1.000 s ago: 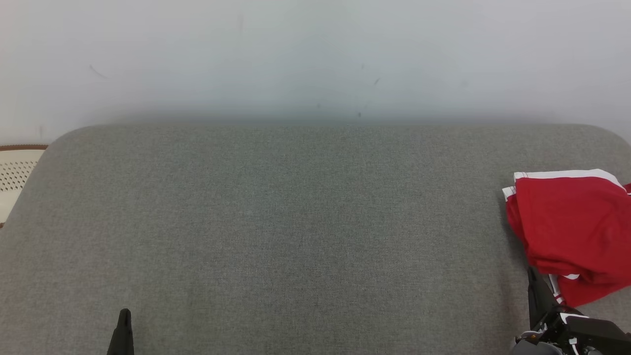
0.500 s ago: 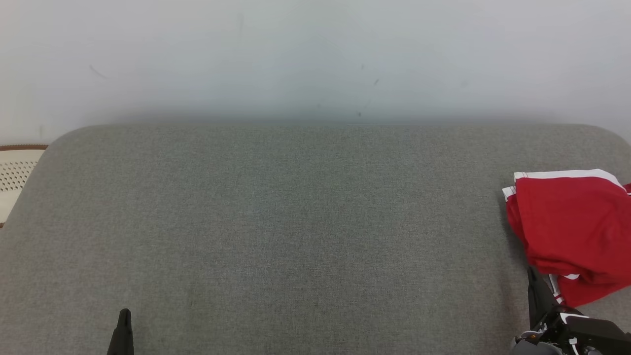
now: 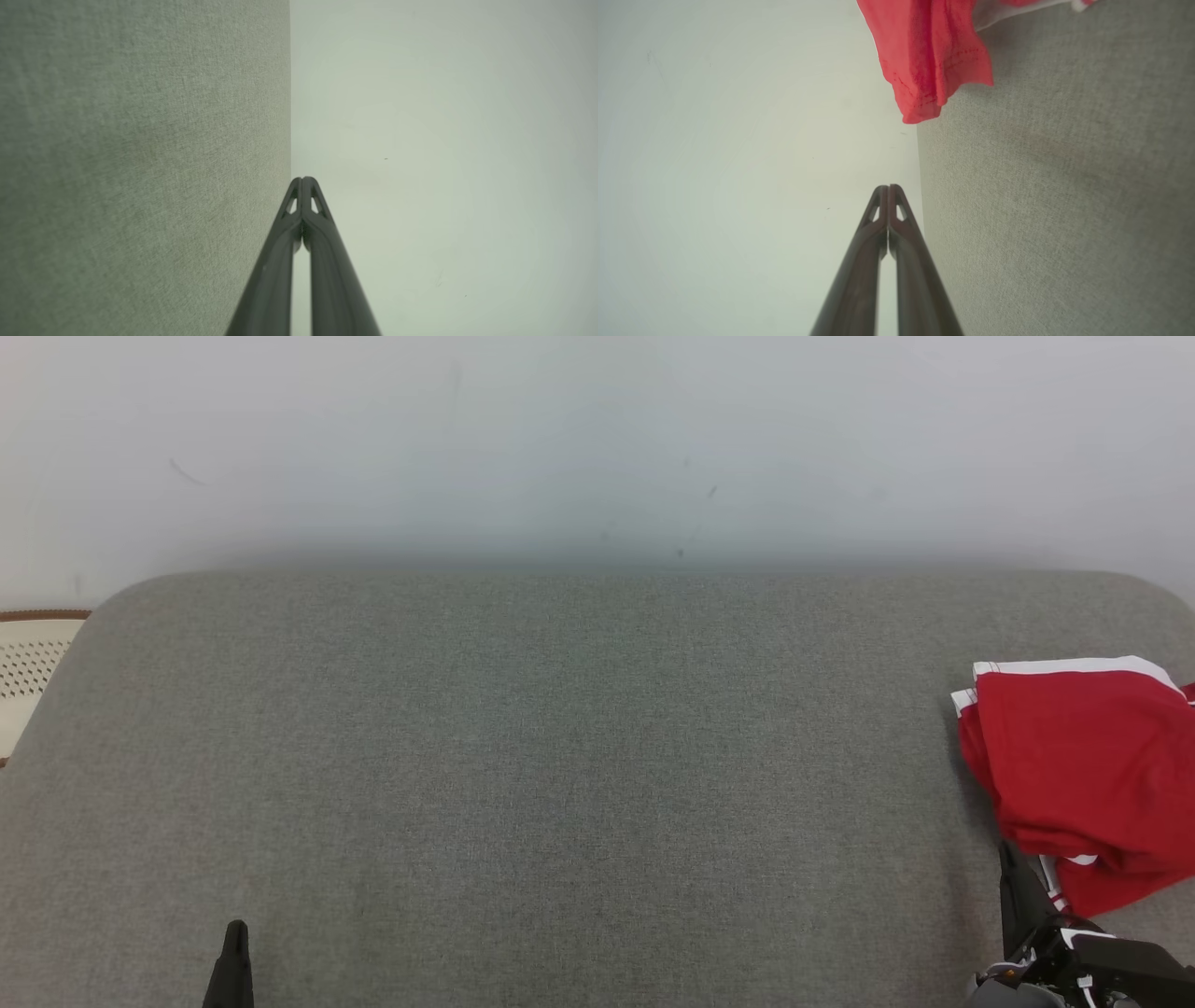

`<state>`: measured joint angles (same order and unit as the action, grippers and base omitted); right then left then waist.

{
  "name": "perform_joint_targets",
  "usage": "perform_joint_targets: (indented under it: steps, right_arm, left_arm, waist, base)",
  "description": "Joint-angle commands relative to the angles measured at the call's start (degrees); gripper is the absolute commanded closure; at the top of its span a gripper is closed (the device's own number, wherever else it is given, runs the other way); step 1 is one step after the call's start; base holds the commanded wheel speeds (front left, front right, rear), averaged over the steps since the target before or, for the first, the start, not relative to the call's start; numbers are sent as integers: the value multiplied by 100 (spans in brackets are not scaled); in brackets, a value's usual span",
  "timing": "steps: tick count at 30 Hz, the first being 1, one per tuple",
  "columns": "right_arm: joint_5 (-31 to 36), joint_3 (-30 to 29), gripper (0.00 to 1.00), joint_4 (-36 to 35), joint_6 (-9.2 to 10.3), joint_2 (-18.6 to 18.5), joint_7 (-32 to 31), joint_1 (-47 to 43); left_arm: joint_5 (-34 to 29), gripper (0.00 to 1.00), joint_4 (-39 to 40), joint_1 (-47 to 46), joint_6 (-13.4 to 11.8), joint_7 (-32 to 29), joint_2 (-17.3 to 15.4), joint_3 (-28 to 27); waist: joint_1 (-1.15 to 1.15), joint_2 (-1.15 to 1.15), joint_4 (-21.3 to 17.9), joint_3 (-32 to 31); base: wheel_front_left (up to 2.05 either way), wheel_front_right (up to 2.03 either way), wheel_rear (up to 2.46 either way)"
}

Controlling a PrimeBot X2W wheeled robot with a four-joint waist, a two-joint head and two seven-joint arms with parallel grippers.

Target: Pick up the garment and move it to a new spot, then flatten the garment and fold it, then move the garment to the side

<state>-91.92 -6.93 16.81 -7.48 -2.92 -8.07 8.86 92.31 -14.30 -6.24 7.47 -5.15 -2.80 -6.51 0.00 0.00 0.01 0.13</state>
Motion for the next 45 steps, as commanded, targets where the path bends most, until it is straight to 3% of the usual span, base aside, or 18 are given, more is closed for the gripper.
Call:
perform_joint_targets:
  steps: [1,45]
  right_arm:
    - [-26,-1,100,-11,-2,11,-2,34]
    - [-27,0,100,-11,-2,12,-1,33]
  left_arm:
    - [15,100,14,-47,12,-22,-16,-8]
    - [14,100,15,-47,12,-22,-16,-8]
  waist:
    - [0,0,0,0]
    - [0,0,0,0]
  base:
    - [0,0,0]
    - [0,0,0]
